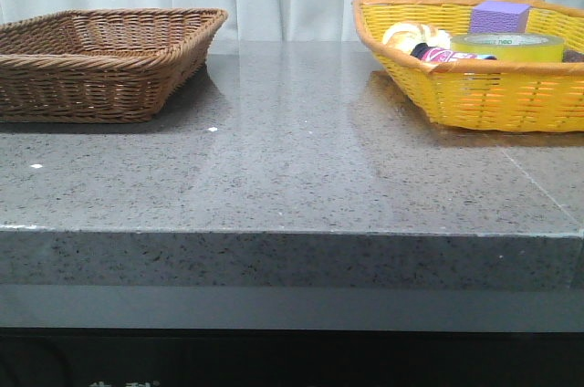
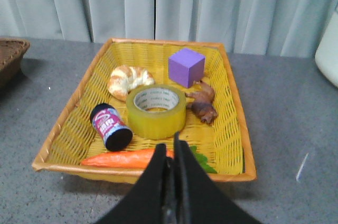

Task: Transfer tape with both arms

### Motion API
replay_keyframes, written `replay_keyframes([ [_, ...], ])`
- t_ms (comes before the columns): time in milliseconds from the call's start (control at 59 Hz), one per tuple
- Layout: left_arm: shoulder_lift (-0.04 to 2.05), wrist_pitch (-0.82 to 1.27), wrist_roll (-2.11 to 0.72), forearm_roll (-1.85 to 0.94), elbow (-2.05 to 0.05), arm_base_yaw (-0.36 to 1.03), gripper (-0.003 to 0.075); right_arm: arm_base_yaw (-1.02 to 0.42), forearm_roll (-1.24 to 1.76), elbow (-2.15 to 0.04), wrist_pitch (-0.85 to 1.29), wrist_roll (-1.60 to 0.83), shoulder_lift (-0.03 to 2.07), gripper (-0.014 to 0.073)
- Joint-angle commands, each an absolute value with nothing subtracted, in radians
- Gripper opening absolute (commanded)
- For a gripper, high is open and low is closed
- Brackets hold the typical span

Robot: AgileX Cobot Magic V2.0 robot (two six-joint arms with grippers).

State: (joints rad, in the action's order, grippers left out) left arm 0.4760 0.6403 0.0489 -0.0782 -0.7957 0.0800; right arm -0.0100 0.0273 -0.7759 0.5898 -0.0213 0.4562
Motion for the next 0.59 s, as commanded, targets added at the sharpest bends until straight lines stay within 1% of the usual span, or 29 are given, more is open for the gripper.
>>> replay_keyframes([
  [0,0.525,0.574,0.056,-0.094,-0.828,0.078,-0.002,-0.011,0.013,-0.806,0.524,-0.023,0.518,-0.0069],
  [390,0.684,0.574,0.05,-0.079,-0.828,0.078,-0.0019,-0.011,0.019,-0.806,0.534,-0.023,0.728,-0.0062],
  [458,0.708,0.574,0.027,-0.065,-0.828,0.078,-0.0008,-0.011,0.019,-0.806,0.534,-0.023,0.757,-0.0021],
  [526,0.728,0.574,0.006,-0.063,-0.828,0.078,0.0053,-0.011,0.019,-0.806,0.534,-0.023,0.78,0.0092],
  [577,0.739,0.574,0.006,-0.063,-0.828,0.078,0.0138,-0.011,0.019,-0.806,0.533,-0.023,0.8,0.0211],
])
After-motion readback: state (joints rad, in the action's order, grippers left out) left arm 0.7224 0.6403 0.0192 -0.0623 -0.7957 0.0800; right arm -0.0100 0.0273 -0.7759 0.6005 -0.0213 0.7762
